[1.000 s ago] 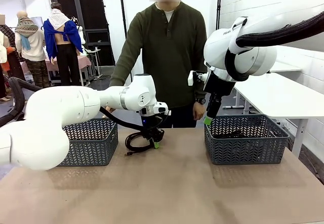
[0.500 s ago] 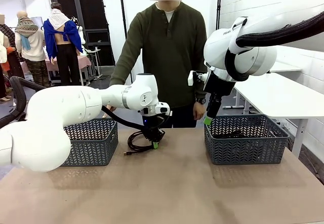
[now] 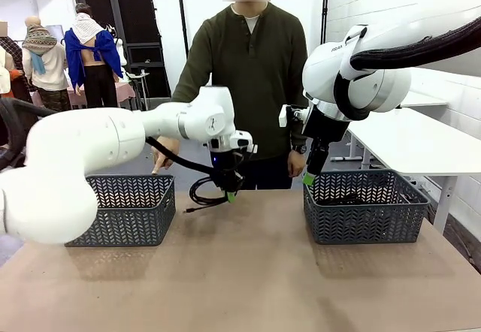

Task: Organize the cables according to human instructions.
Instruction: Pick up a bundle of cables and place it in the basket indicated by the human.

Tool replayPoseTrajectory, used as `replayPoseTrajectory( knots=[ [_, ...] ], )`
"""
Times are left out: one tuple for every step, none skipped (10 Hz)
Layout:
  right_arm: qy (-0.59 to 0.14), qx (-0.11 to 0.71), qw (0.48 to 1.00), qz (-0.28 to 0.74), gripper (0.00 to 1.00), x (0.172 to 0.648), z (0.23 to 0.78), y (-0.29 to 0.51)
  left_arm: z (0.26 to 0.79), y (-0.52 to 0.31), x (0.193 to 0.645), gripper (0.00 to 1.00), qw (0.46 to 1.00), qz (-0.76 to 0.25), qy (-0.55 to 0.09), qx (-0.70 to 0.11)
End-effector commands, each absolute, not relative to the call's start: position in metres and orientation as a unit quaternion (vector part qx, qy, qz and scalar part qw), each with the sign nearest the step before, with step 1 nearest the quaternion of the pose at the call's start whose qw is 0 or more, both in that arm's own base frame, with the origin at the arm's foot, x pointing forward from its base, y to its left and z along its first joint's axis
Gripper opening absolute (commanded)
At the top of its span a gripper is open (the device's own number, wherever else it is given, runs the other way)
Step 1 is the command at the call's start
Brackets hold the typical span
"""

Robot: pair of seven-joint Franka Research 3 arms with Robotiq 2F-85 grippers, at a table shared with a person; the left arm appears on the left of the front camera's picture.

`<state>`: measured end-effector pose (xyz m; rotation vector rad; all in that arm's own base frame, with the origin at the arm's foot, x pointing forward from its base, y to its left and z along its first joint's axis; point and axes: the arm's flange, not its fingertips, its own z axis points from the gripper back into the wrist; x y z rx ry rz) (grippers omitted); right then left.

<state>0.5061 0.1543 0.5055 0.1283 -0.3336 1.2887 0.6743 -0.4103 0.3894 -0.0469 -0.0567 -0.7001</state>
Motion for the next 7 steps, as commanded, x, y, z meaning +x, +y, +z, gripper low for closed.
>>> replayPoseTrajectory(
  knots=[
    [-0.155,0.058,0.787,0.595,1.00,0.507,0.505,0.155,0.426,-0.412,0.661,0.00,0.918,-0.395,-0.021,-0.007],
    [-0.155,0.058,0.787,0.595,1.00,0.507,0.505,0.155,0.443,-0.410,0.652,0.00,0.911,-0.411,-0.021,-0.008],
    [-0.155,0.058,0.787,0.595,1.00,0.507,0.505,0.155,0.460,-0.407,0.643,0.00,0.901,-0.433,-0.026,-0.001],
    [-0.155,0.058,0.787,0.595,1.00,0.507,0.505,0.155,0.478,-0.401,0.634,0.00,0.887,-0.461,-0.028,0.004],
    [-0.155,0.058,0.787,0.595,1.00,0.507,0.505,0.155,0.493,-0.395,0.624,0.00,0.875,-0.483,-0.029,0.006],
    [-0.155,0.058,0.787,0.595,1.00,0.507,0.505,0.155,0.508,-0.388,0.615,0.00,0.863,-0.504,-0.031,0.003],
    [-0.155,0.058,0.787,0.595,1.00,0.507,0.505,0.155,0.520,-0.379,0.606,0.00,0.852,-0.523,-0.030,0.005]
  ],
)
